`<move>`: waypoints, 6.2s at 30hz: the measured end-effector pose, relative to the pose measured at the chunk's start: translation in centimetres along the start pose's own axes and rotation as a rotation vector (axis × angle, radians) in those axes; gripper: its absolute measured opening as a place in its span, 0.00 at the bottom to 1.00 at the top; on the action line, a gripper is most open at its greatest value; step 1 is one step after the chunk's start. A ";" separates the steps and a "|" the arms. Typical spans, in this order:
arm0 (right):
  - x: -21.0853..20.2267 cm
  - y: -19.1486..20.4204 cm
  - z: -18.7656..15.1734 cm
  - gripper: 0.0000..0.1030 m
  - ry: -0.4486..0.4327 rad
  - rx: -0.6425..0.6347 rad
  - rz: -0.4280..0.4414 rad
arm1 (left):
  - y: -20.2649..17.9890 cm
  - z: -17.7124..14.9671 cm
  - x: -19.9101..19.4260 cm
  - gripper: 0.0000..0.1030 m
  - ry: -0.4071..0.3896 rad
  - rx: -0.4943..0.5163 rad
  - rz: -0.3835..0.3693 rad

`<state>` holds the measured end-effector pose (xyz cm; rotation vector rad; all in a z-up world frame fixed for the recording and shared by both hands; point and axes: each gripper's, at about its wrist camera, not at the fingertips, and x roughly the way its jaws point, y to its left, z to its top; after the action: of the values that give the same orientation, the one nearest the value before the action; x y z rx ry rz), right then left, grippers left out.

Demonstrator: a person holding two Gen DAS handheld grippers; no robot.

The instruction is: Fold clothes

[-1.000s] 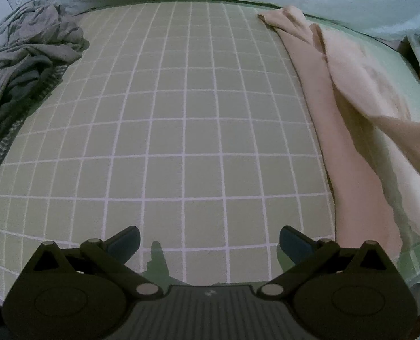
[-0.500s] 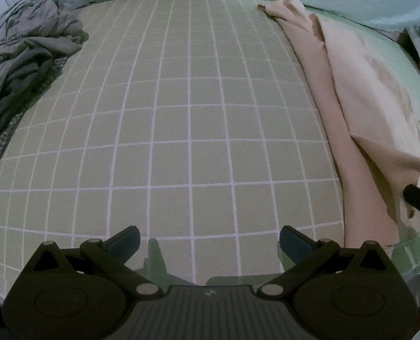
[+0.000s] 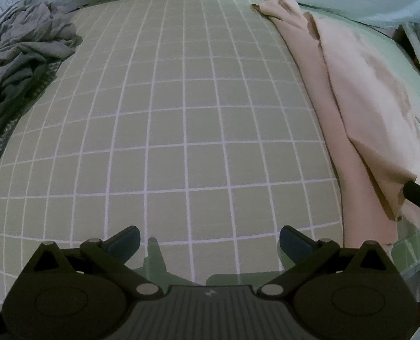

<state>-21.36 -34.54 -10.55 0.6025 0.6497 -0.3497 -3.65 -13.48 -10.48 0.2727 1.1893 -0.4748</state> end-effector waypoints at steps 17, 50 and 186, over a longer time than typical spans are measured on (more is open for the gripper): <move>3.3 2.4 -0.6 0.59 0.114 -0.100 -0.230 | 0.8 -0.1 -0.2 1.00 -0.018 0.035 -0.003; -2.6 -22.9 11.2 1.00 -0.043 0.240 -0.375 | -16.6 2.8 1.7 1.00 -0.072 -0.209 0.064; 3.8 -2.0 3.4 0.34 0.061 0.006 -0.449 | 9.0 10.6 0.9 0.49 -0.273 -0.339 -0.088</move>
<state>-17.93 -38.70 -11.70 0.4698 0.8435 -0.7542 9.75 -10.54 -7.94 -0.1338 0.9965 -0.3652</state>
